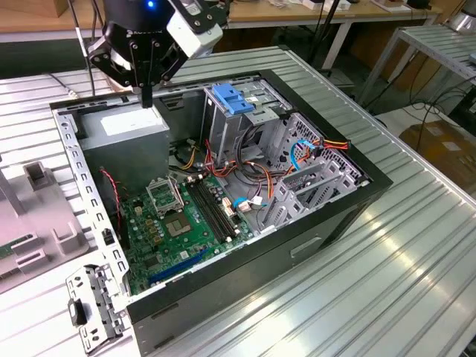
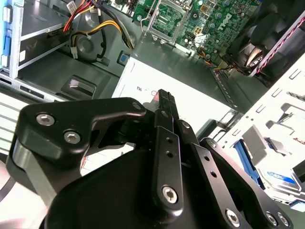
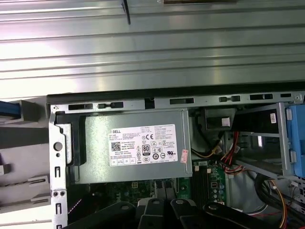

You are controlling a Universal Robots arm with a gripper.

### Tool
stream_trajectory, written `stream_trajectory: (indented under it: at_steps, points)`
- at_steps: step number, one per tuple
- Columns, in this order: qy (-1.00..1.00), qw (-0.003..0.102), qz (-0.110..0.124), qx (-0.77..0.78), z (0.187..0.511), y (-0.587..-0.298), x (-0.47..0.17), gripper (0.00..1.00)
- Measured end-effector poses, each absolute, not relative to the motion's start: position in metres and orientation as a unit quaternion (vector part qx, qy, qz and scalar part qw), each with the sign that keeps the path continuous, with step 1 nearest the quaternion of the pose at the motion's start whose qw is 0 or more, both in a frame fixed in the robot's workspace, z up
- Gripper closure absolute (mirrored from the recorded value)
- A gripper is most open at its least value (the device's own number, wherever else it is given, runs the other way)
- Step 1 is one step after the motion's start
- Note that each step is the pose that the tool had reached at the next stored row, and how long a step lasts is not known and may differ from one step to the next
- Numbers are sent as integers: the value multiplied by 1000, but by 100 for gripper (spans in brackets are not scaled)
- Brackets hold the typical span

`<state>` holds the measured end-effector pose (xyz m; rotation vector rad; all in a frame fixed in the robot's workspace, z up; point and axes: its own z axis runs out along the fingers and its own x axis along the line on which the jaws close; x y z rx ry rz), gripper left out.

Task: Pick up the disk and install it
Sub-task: 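Reach for the disk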

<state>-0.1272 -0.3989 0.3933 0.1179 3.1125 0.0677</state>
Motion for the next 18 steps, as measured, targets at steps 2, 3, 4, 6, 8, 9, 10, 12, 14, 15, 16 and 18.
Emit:
stream_trajectory:
  at_steps: [2,3,4,6,8,9,10,12,14,15,16,18]
  points:
    - [999,13,22,38,393,-399,-128,89]
    - [999,13,22,38,393,-399,-128,89]
    - [999,13,22,38,393,-399,-128,89]
    - [999,13,22,38,393,-399,-129,89]
    - [999,13,22,38,393,-399,-130,89]
    - [999,13,22,38,393,-399,-130,89]
    - [999,13,22,38,393,-399,-130,89]
    - [999,13,22,38,393,-399,-131,89]
    - [999,13,22,38,393,-399,-131,89]
    - [999,13,22,38,393,-399,-132,89]
    - [999,13,22,38,393,-399,-132,89]
    - [999,13,22,38,393,-399,-132,89]
